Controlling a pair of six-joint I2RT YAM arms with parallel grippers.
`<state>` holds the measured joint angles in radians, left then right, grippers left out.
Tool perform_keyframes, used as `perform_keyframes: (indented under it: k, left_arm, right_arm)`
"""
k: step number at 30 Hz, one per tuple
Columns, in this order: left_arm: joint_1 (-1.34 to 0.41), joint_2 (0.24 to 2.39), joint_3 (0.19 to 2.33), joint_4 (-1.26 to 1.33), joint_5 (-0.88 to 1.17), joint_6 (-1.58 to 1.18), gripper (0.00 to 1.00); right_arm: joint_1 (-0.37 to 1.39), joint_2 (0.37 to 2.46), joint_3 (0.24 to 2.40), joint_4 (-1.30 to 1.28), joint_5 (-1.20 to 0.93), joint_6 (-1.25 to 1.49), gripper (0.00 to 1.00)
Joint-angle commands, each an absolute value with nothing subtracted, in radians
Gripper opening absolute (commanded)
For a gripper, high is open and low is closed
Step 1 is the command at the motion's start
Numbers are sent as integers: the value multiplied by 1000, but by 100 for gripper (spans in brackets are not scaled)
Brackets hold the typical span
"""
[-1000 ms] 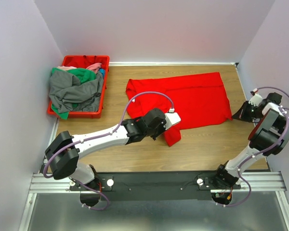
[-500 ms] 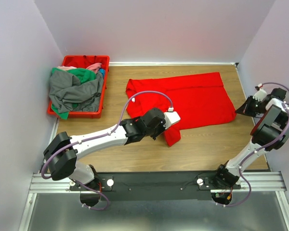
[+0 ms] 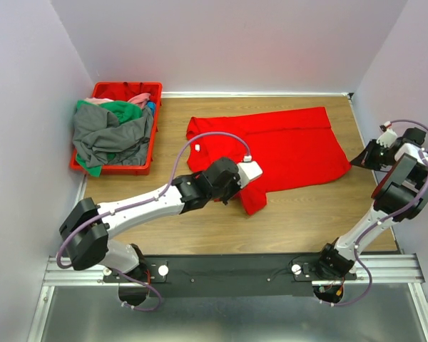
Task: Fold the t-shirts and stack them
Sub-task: Fold the tshirt
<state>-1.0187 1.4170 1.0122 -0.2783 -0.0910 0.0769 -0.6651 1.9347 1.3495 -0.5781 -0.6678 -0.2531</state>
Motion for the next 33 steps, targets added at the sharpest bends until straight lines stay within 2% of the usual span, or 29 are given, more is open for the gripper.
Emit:
perform_keyframes:
  k: [1,9,33]
  left_arm:
    - [-968,1358,999,-232,-104,54,0]
    - [-839,1364,1038,-199,37,41,0]
    - [-770,1502,1299,-275,9,89,0]
  right_arm:
    - [-676,1968,1385,-580,-681,-215,5]
    - [-676,2009,1424,-578,-727,-176,4]
    - [-675,2115,1569,-565,-808,-87,4]
